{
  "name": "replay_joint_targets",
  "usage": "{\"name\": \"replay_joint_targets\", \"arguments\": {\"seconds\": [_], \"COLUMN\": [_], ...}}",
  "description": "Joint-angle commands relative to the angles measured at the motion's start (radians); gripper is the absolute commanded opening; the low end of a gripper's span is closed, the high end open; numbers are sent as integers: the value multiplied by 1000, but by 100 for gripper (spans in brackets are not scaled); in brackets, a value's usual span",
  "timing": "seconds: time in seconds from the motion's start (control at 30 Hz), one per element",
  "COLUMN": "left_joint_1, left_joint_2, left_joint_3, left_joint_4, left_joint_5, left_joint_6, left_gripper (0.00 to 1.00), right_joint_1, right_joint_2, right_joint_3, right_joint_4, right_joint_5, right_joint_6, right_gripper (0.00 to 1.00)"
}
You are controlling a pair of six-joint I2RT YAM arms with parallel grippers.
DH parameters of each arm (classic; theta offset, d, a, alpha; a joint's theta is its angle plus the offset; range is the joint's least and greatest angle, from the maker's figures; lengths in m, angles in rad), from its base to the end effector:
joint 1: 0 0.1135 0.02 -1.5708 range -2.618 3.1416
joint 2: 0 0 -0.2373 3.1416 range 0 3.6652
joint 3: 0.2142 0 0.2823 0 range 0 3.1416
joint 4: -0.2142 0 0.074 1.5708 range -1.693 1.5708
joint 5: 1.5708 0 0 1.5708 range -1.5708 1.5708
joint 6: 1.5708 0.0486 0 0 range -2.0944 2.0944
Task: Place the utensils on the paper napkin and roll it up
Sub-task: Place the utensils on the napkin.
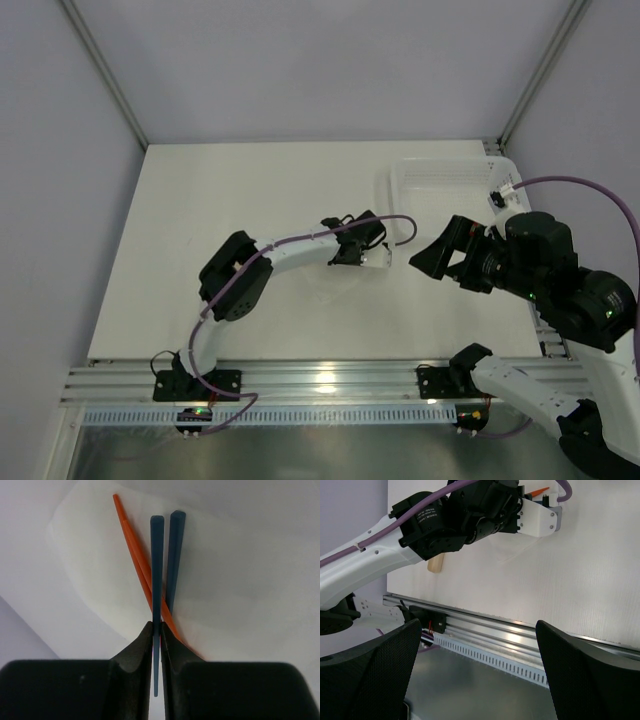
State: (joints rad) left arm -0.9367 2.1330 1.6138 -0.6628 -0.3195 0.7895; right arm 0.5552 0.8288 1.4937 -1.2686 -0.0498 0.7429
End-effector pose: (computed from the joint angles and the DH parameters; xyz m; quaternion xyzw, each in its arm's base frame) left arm 0.2856 -0.3626 0.1183 0.7161 0.6531 0.1416 0.2017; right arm 0.1182 0.0762 0.4363 0.0714 0.8823 0.2985 0.3569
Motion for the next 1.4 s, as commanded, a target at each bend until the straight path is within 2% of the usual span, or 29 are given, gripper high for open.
{"name": "replay_joint_targets", "arguments": {"seconds": [0.0, 0.43, 0.7, 0.93, 1.13, 1.37], "left_joint_1": [-7, -11, -13, -11, 13, 108], "left_joint_2": [10, 7, 16, -30, -91, -283], "left_joint_3": [34, 29, 63, 113, 113, -14], "left_joint_4": [5, -27, -26, -17, -44, -69], "left_joint_5": [-15, -24, -105, -162, -208, -219], "left_joint_6": [-4, -65, -122, -251, -375, -597], "left_gripper": [11, 11, 15, 27, 31, 35], "right_joint_1": [3, 3, 3, 3, 3, 5], "right_joint_2": [-10, -5, -3, 0, -7, -10], "right_joint_3": [0, -13, -26, -15, -16, -9], "right_joint_4": [-3, 12, 21, 21, 29, 31], "right_joint_5": [16, 5, -8, -10, -7, 10], "right_joint_6": [12, 7, 9, 9, 13, 3], "right_gripper": [99, 99, 99, 99, 99, 100]}}
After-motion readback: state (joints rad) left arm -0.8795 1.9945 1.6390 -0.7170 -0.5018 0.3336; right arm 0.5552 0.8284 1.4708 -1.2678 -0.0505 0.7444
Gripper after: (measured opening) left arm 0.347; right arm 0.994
